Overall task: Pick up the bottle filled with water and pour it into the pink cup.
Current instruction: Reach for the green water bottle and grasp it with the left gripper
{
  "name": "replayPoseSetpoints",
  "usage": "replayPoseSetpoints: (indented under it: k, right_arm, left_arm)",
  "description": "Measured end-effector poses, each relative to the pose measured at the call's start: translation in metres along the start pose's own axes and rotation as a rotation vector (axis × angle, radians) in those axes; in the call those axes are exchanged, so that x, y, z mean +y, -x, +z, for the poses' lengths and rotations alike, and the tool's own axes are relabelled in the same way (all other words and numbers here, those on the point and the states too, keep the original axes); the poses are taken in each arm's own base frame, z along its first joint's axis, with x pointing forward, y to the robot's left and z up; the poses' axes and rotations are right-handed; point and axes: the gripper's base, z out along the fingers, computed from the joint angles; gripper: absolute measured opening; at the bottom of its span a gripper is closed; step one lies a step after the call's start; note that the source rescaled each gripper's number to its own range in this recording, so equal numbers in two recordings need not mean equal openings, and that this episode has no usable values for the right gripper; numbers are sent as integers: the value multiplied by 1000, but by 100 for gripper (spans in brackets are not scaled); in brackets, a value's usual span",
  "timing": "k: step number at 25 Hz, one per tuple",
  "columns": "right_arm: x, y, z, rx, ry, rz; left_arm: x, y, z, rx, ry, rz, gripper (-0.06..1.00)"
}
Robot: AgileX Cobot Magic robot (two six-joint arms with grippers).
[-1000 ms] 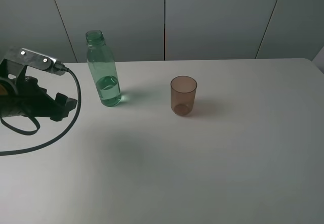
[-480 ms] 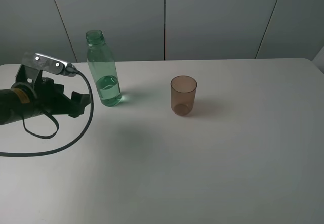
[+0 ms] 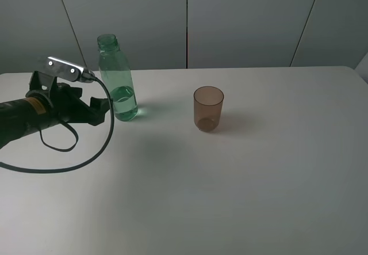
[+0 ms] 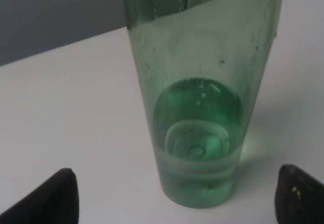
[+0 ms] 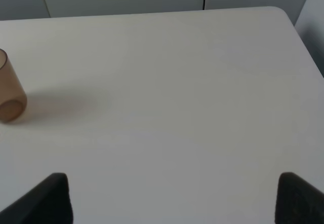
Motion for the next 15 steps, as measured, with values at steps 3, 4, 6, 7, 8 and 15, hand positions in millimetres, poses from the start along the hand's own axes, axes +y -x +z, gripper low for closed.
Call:
replayPoseSetpoints:
  k: [3, 4, 6, 7, 8, 15]
  right_arm:
    - [0, 0, 0, 0, 0, 0]
    - [0, 0, 0, 0, 0, 0]
    - [0, 0, 0, 0, 0, 0]
    - [0, 0, 0, 0, 0, 0]
    - [0, 0, 0, 0, 0, 0]
    - [0, 0, 0, 0, 0, 0]
  left_arm:
    - [1, 5, 6, -20, 0, 3, 98]
    - [1, 6, 9, -23, 0, 3, 98]
    - [0, 8, 14, -29, -4, 5, 98]
    - [-2, 9, 16, -31, -10, 9, 98]
    - [-2, 9, 18, -32, -13, 4, 98]
    - [-4, 10, 27, -38, -21, 16, 98]
